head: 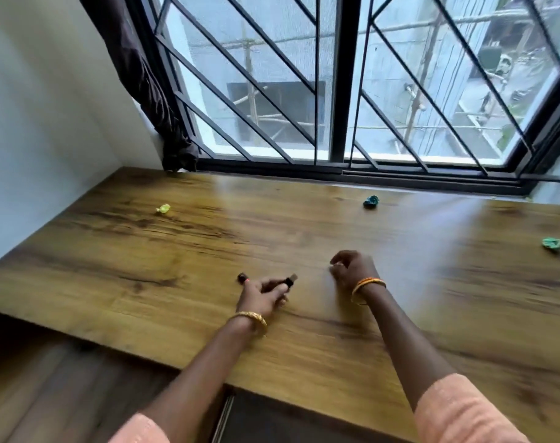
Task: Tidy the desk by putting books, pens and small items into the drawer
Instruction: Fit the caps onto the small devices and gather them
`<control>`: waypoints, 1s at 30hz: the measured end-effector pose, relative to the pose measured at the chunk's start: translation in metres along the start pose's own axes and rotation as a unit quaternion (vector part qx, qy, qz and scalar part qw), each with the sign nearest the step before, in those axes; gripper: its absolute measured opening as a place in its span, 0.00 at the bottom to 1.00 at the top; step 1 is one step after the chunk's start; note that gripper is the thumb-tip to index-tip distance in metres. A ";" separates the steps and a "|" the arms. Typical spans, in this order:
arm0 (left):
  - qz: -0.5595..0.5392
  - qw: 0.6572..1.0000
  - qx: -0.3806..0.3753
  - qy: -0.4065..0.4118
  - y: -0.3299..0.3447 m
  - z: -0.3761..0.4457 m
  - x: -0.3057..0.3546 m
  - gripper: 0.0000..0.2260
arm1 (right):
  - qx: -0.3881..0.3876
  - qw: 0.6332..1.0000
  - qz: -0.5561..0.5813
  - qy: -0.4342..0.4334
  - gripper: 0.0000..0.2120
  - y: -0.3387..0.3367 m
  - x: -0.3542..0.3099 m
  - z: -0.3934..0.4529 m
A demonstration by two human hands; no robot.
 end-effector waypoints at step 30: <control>-0.049 0.998 -0.023 0.035 -0.009 -0.036 -0.034 0.08 | -0.223 0.868 0.417 0.154 0.05 0.053 -0.016 -0.113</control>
Point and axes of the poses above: each hand's wrist, its own z-axis towards the middle knuckle, its own y-axis out of the palm, x = y × z, the point moved 3 cm from there along z, towards the middle knuckle, and after that the axes turned 11 degrees about y, right-handed, at the moved point
